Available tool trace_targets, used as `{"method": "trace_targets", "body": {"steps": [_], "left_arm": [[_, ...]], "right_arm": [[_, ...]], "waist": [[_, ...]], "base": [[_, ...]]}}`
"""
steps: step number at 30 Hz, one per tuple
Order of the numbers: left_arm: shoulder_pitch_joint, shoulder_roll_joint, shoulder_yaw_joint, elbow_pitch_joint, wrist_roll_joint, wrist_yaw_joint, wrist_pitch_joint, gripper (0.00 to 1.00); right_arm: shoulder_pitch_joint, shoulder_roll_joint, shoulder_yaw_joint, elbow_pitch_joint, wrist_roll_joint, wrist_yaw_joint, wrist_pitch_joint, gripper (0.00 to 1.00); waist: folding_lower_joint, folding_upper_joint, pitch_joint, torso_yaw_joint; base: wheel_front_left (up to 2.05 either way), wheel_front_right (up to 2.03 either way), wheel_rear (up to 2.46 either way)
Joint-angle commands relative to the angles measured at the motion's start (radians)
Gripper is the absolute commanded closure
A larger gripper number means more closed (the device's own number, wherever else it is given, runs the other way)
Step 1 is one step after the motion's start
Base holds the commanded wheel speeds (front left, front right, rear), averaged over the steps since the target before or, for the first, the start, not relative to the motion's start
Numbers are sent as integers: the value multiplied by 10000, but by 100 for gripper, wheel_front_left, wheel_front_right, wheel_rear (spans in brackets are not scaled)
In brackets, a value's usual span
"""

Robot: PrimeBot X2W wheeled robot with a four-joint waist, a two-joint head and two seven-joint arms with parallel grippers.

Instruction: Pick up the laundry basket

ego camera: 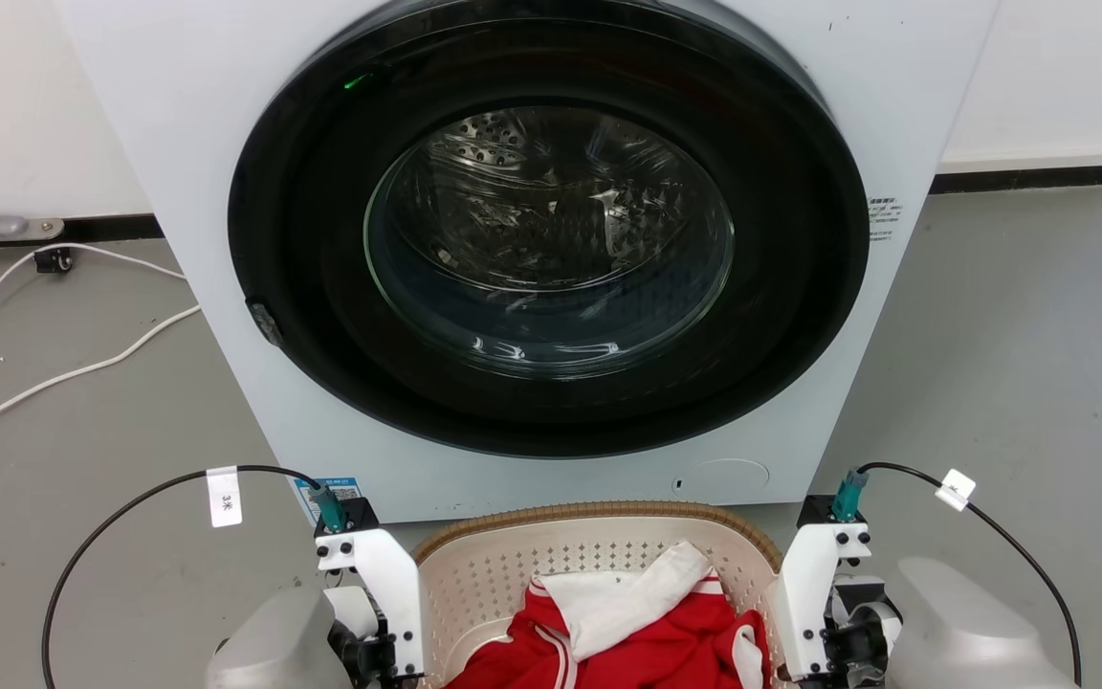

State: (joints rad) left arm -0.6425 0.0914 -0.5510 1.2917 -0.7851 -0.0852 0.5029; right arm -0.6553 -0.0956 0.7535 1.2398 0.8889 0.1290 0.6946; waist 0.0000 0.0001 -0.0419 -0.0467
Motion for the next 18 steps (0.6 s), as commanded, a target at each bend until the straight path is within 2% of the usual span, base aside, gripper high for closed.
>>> {"method": "trace_targets", "body": {"steps": [1,18], "left_arm": [[81,-38,-28,-47,-23,-54,-64,100],[178,-62,-115,-48,-143,-58,-87,100]], "right_arm": [[-2,51,47,-10,76,32,-34,100],[51,33,275,42,330,32,-56,100]], "waist": [[0,-1,-2,5],[0,-1,-50,18]], "base": [[0,0,0],[0,0,0]]}}
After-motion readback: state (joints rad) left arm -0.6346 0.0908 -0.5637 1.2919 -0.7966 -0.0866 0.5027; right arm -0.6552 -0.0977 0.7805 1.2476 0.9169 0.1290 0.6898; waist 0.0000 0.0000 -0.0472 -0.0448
